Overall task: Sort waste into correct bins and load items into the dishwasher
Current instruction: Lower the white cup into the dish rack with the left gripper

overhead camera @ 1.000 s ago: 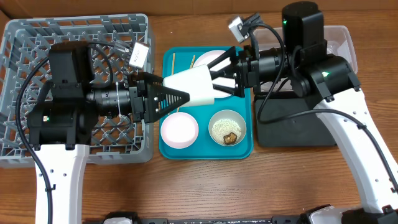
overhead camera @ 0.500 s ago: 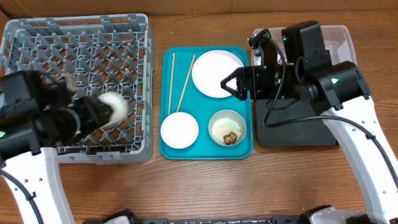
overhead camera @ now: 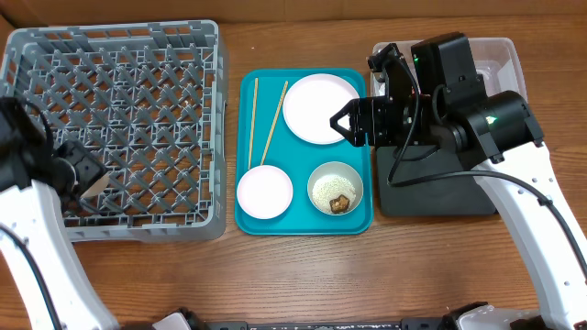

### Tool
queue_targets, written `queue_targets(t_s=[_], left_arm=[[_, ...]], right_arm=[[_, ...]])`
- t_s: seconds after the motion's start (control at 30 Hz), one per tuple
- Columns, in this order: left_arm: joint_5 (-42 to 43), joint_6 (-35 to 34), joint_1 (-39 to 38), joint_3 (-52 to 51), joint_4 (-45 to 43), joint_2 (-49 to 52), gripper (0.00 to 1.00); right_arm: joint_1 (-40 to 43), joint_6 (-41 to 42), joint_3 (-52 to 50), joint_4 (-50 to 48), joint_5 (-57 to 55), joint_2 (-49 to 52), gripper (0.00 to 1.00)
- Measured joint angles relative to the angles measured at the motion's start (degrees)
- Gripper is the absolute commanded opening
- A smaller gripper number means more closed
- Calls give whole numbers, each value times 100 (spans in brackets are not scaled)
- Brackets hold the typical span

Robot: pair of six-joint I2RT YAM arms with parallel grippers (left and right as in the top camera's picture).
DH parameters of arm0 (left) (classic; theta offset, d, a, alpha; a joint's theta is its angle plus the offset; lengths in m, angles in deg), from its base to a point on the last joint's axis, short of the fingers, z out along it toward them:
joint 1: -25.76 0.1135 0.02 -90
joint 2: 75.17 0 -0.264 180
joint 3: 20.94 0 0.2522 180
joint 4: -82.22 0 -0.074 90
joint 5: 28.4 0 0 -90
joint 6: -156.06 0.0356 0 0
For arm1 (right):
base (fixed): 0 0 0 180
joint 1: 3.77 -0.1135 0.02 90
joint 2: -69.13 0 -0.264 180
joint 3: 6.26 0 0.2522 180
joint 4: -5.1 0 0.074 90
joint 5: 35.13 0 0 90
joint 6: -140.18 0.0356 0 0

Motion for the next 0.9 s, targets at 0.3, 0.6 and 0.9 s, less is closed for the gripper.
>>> queue_targets(t_s=[0.3, 0.6, 0.9], left_arm=[[-2, -4, 2, -4, -332, 1027, 70], [39, -28, 2, -4, -411, 1891, 89], [463, 68, 2, 424, -59, 1939, 88]], right_arm=[[0, 0, 0, 2, -26, 0, 72], [0, 0, 0, 24, -31, 0, 72], [0, -2, 0, 74, -44, 0, 72]])
